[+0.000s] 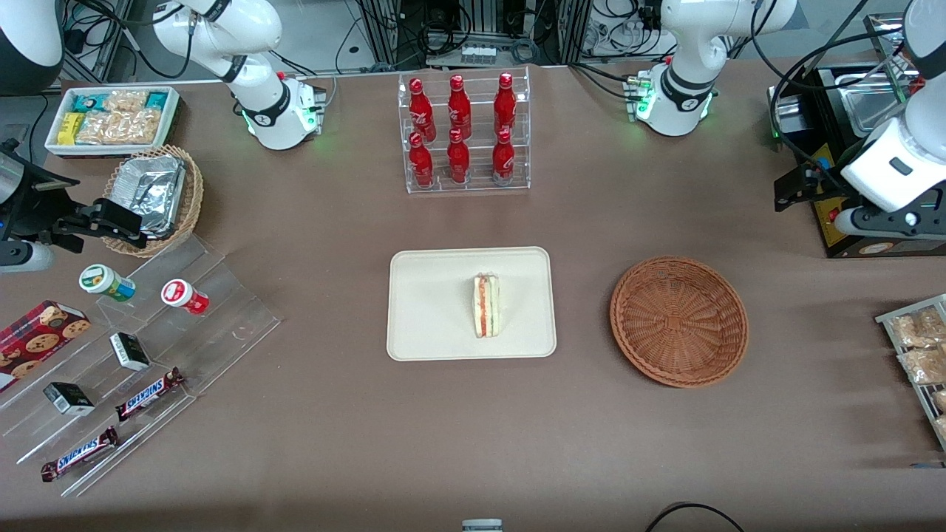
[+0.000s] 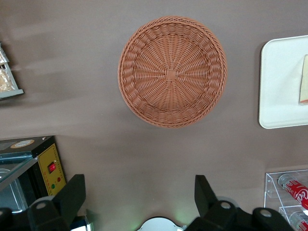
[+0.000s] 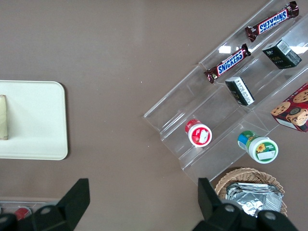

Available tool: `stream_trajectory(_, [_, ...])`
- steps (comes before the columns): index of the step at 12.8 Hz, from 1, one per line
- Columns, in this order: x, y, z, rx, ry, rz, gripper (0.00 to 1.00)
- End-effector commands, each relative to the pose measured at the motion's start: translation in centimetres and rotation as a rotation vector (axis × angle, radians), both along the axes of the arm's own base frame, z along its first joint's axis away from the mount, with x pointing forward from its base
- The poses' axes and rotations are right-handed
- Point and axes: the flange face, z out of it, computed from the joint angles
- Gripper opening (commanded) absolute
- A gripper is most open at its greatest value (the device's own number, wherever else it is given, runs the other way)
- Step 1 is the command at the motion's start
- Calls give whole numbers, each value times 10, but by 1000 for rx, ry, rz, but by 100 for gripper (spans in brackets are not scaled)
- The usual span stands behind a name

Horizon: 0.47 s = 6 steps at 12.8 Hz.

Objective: Place sandwich from basket to tray

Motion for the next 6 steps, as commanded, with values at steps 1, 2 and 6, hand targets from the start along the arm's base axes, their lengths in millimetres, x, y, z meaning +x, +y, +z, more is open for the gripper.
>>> stream_trajectory(1, [-13,6,9,21,-32,-15,100])
stream_trajectory(2, [-9,7,7,24,-26,5,100])
stream_trajectory(6, [1,20,11,6,-29,19,100])
